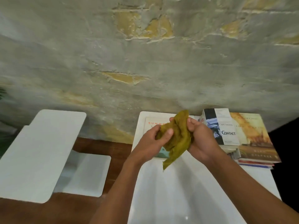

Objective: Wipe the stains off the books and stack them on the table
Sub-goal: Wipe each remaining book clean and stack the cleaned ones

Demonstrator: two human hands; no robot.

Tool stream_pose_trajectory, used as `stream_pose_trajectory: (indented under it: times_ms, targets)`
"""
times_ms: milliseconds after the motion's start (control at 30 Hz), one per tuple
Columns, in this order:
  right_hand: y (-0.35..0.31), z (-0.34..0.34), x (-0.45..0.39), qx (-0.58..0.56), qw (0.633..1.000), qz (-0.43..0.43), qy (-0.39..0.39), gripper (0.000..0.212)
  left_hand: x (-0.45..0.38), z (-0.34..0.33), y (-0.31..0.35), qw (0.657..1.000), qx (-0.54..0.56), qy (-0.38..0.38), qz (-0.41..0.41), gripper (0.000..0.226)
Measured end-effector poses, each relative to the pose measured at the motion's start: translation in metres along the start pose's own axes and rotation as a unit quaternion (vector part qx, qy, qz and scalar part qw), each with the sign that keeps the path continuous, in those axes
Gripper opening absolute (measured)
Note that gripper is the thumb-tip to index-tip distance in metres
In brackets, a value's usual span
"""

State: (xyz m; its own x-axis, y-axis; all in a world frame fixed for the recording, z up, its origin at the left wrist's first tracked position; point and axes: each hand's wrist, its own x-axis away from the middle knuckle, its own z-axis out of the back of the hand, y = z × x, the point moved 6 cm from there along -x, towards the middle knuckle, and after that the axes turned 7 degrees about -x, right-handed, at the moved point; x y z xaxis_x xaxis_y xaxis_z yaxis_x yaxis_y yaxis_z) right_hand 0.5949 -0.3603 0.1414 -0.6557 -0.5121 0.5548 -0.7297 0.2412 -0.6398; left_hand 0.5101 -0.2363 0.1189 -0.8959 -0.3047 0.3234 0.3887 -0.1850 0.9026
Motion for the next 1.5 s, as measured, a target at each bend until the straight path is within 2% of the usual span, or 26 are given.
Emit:
stream_pose_trajectory:
  times_ms: [100, 200, 267, 333, 433, 533, 600, 733, 900, 1000, 1067, 1200, 1300, 1400, 1500]
  targets:
    - [-0.021, 0.000, 0.016, -0.064, 0.998, -0.012, -0.012, 0.041, 0.014, 0.004, 0.036, 0.996, -0.030, 0.061, -0.059, 0.036]
    - [-0.035, 0.004, 0.030, -0.072, 0.995, -0.047, -0.042, 0.058, 0.022, 0.006, 0.070, 0.993, 0.036, 0.089, -0.070, 0.024]
    - [-0.040, 0.004, 0.038, -0.031, 0.993, -0.068, -0.089, 0.067, 0.022, 0.008, 0.084, 0.993, 0.059, 0.084, -0.060, 0.025]
    - [-0.049, 0.009, 0.046, 0.061, 0.992, -0.042, -0.097, 0.053, 0.022, 0.009, 0.102, 0.993, 0.033, 0.089, -0.063, 0.026]
    - [-0.070, 0.021, 0.050, 0.176, 0.983, 0.054, -0.017, 0.023, 0.025, 0.014, 0.124, 0.992, -0.011, 0.099, -0.079, 0.020]
    - [-0.096, 0.030, 0.055, 0.248, 0.958, 0.132, 0.060, 0.014, 0.027, 0.023, 0.139, 0.987, -0.081, 0.099, -0.095, 0.011]
    - [-0.113, 0.034, 0.063, 0.294, 0.936, 0.170, 0.090, 0.013, 0.032, 0.032, 0.148, 0.980, -0.116, 0.125, -0.106, 0.009]
    - [-0.132, 0.033, 0.076, 0.338, 0.910, 0.222, 0.094, 0.016, 0.040, 0.042, 0.160, 0.965, -0.163, 0.169, -0.116, 0.010]
    - [-0.152, 0.020, 0.088, 0.335, 0.890, 0.291, 0.106, 0.024, 0.046, 0.044, 0.178, 0.944, -0.211, 0.214, -0.139, 0.008]
    - [-0.158, 0.014, 0.091, 0.314, 0.897, 0.294, 0.103, 0.029, 0.048, 0.043, 0.185, 0.937, -0.202, 0.241, -0.153, 0.007]
    - [-0.162, 0.010, 0.096, 0.269, 0.914, 0.287, 0.097, 0.027, 0.048, 0.040, 0.190, 0.935, -0.175, 0.264, -0.159, 0.009]
    - [-0.153, -0.022, 0.104, 0.174, 0.954, 0.243, 0.034, 0.017, 0.055, 0.017, 0.209, 0.938, -0.124, 0.267, -0.185, 0.016]
    - [-0.150, -0.051, 0.116, 0.103, 0.970, 0.210, -0.066, 0.034, 0.052, 0.002, 0.214, 0.953, -0.065, 0.235, -0.179, 0.033]
    - [-0.150, -0.072, 0.136, 0.122, 0.957, 0.207, -0.161, 0.044, 0.057, -0.005, 0.217, 0.964, -0.010, 0.205, -0.172, 0.044]
    - [-0.149, -0.077, 0.147, 0.178, 0.940, 0.186, -0.222, 0.051, 0.061, -0.010, 0.211, 0.967, 0.016, 0.208, -0.145, 0.040]
